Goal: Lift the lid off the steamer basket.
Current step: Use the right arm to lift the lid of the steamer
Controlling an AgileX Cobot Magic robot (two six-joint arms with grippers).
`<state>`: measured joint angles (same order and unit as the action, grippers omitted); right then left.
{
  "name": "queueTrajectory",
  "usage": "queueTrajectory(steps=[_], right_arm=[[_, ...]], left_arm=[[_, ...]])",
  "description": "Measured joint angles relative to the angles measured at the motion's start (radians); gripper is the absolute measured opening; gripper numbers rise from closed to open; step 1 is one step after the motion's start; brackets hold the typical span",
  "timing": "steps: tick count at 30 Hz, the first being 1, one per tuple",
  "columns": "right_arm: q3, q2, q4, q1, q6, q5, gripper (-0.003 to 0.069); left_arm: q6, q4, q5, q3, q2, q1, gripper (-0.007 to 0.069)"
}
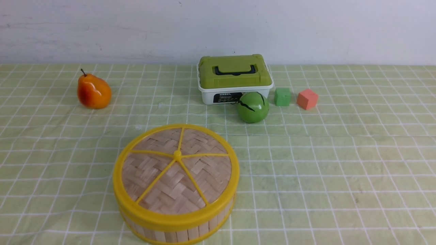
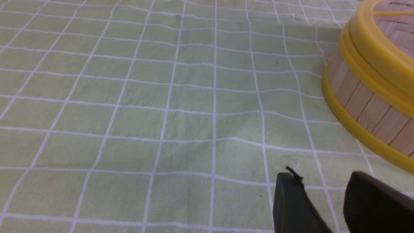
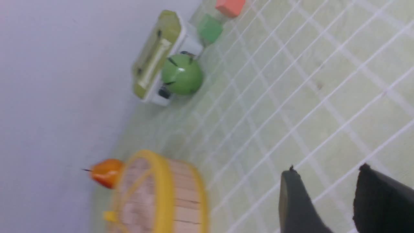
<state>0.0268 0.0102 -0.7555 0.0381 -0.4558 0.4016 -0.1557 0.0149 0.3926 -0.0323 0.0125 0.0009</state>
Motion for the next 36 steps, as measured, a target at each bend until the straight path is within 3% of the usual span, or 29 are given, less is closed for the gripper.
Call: queueTrajectory(steps=[3,9,14,15,20,27,30,36], right_arm=[[0.0,0.0,-0.058,0.0,-0.012,-0.005,0.024],[0.0,0.0,0.002,0.0,0.047,-0.008,0.024],[-0.032,0.0,0.026,0.0,0.258,0.01,0.0227],[-0.099,-0.012,0.044,0.0,0.372,0.033,0.0192],[-0.432,-0.254,0.194,0.0,0.628,0.213,0.0008],[-0.945,-0.724,0.314,-0.009,0.855,0.654,-0.0021],[-1.123,-0.92,0.327,-0.077,0.885,0.777,-0.0015],[-1.416,-1.222,0.472,-0.357,0.856,0.845,-0.0003]], left_arm=[[0.0,0.0,0.0,0.0,0.0,0.0,0.0239],[0.0,0.0,0.0,0.0,0.0,0.0,0.0239],[0.0,0.0,0.0,0.0,0.0,0.0,0.0239],[0.0,0.0,0.0,0.0,0.0,0.0,0.0239],[0.0,0.0,0.0,0.0,0.0,0.0,0.0239],[0.0,0.0,0.0,0.0,0.0,0.0,0.0239],[0.0,0.0,0.0,0.0,0.0,0.0,0.0239],[0.0,0.0,0.0,0.0,0.0,0.0,0.0239]])
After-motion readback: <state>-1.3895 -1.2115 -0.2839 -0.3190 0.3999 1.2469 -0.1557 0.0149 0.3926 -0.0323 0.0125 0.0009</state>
